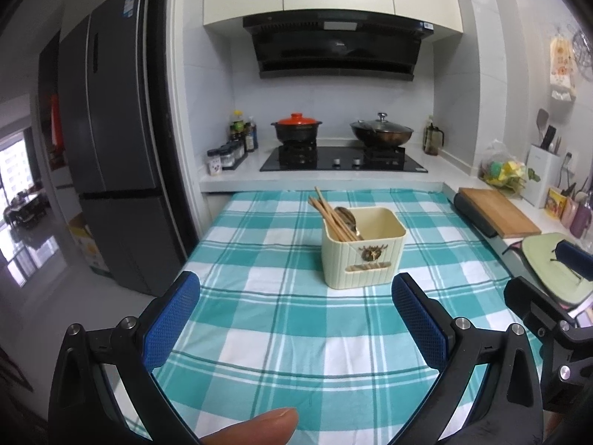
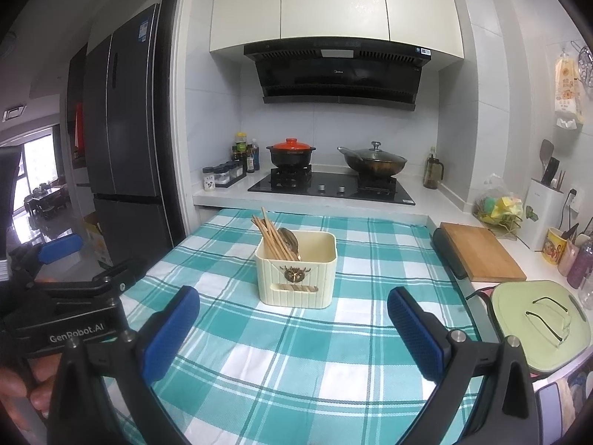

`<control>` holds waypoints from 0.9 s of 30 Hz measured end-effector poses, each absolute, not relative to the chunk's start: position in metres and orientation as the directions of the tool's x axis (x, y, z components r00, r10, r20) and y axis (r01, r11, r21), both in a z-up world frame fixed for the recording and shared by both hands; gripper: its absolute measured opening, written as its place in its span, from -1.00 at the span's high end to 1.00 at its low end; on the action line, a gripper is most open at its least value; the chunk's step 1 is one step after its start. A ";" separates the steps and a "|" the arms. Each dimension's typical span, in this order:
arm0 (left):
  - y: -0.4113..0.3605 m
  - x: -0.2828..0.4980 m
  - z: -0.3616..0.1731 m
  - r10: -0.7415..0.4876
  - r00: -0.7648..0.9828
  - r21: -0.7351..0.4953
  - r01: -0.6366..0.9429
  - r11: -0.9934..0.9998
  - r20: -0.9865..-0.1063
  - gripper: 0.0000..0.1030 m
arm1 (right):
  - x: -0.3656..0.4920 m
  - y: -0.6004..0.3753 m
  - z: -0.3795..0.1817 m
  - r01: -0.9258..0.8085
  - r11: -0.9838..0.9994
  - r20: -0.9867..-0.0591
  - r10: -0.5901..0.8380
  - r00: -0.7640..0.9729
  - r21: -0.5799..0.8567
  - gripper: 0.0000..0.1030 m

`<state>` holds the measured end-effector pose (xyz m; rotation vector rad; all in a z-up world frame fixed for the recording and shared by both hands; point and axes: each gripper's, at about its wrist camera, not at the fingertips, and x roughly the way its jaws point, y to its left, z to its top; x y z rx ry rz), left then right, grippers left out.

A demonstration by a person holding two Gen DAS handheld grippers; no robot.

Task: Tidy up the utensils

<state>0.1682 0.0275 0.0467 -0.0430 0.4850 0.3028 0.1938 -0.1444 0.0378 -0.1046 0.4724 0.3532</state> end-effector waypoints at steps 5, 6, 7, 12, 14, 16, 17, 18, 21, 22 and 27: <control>0.028 0.168 0.046 0.281 0.837 0.037 -0.299 0.953 -0.470 -0.99 | 0.194 -0.147 0.039 -0.354 0.935 -0.465 0.313 0.828 -0.002 -1.00; 0.028 0.168 0.046 0.282 0.836 0.038 -0.299 0.953 -0.470 -0.99 | 0.194 -0.147 0.039 -0.355 0.935 -0.465 0.312 0.828 -0.003 -1.00; 0.028 0.168 0.046 0.283 0.836 0.040 -0.300 0.953 -0.470 -0.99 | 0.194 -0.147 0.039 -0.355 0.935 -0.464 0.313 0.829 -0.003 -1.00; 0.027 0.169 0.045 0.287 0.835 0.045 -0.302 0.952 -0.471 -0.99 | 0.194 -0.146 0.039 -0.366 0.931 -0.464 0.320 0.826 -0.008 -1.00; 0.027 0.169 0.045 0.286 0.835 0.044 -0.301 0.953 -0.470 -0.99 | 0.193 -0.145 0.039 -0.370 0.929 -0.464 0.323 0.824 -0.011 -1.00; 0.027 0.168 0.045 0.286 0.835 0.043 -0.302 0.952 -0.471 -0.99 | 0.193 -0.144 0.040 -0.376 0.927 -0.465 0.328 0.822 -0.011 -1.00; 0.027 0.169 0.045 0.286 0.835 0.044 -0.301 0.952 -0.470 -0.99 | 0.192 -0.143 0.040 -0.377 0.926 -0.464 0.329 0.822 -0.011 -1.00; 0.027 0.169 0.045 0.286 0.835 0.044 -0.301 0.953 -0.471 -0.99 | 0.192 -0.143 0.040 -0.378 0.926 -0.464 0.330 0.822 -0.011 -1.00; 0.027 0.169 0.045 0.287 0.835 0.045 -0.302 0.952 -0.470 -0.99 | 0.192 -0.142 0.041 -0.379 0.925 -0.464 0.331 0.822 -0.012 -1.00; 0.027 0.168 0.045 0.287 0.835 0.047 -0.301 0.952 -0.469 -0.99 | 0.192 -0.142 0.041 -0.379 0.925 -0.464 0.331 0.822 -0.012 -1.00; 0.028 0.168 0.045 0.285 0.833 0.047 -0.300 0.953 -0.475 -0.99 | 0.192 -0.141 0.041 -0.383 0.924 -0.466 0.335 0.819 -0.008 -1.00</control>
